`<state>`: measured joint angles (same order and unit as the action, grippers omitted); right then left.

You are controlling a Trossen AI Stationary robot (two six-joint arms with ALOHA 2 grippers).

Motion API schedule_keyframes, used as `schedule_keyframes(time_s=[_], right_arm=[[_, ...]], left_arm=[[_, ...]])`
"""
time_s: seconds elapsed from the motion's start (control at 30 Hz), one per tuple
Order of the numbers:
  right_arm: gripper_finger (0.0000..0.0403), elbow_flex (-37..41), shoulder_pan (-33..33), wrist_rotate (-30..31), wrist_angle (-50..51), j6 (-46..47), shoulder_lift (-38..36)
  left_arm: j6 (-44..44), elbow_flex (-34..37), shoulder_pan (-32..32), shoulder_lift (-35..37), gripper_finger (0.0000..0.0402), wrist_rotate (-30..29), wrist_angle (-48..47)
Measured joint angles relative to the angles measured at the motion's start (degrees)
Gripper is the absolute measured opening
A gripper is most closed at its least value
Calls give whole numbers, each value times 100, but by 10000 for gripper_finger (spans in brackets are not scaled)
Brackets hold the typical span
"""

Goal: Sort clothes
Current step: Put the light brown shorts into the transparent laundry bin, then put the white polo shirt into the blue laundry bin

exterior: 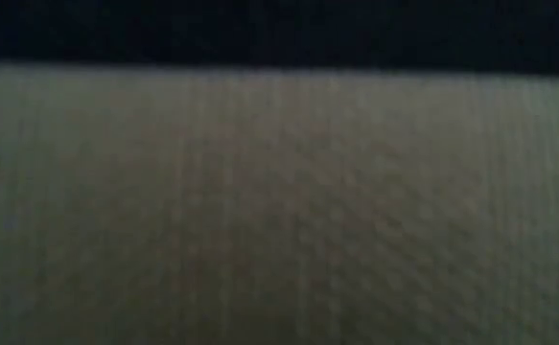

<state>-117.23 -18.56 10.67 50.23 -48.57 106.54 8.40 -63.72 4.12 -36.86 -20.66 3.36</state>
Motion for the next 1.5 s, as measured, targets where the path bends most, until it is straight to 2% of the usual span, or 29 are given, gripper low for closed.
schedule_keyframes(time_s=[0.2,0.33,0.47,0.6,0.73,0.87,1.13,1.2,1.33,1.5], right_arm=[[139,-222,6,0,-137,302,0],[195,-522,6,6,-129,876,-1],[231,-910,4,7,-125,1522,-69],[246,-1216,10,0,-52,2371,-255],[240,-1289,96,-20,293,3034,-575],[220,-1277,309,-61,753,3518,-948],[177,-927,1104,-94,604,3164,-1820],[166,-763,1196,-360,519,2968,-2027],[144,-206,1235,-1307,73,2702,-2433],[117,722,1237,-2313,-132,2604,-2997]], left_arm=[[-43,0,1,0,78,1,-16],[-48,-2,0,0,78,1,-99],[-49,-2,0,-22,78,1,-155],[-217,-2,0,-75,78,1,-173],[-476,-2,0,-122,78,-6,-161],[-775,-2,0,-183,78,-365,42],[-945,-2,0,-554,78,-490,815],[-1074,-4,0,-758,78,-490,988],[-1247,-6,0,-1256,78,-501,1202],[-908,0,0,-1786,78,-1288,1847]])
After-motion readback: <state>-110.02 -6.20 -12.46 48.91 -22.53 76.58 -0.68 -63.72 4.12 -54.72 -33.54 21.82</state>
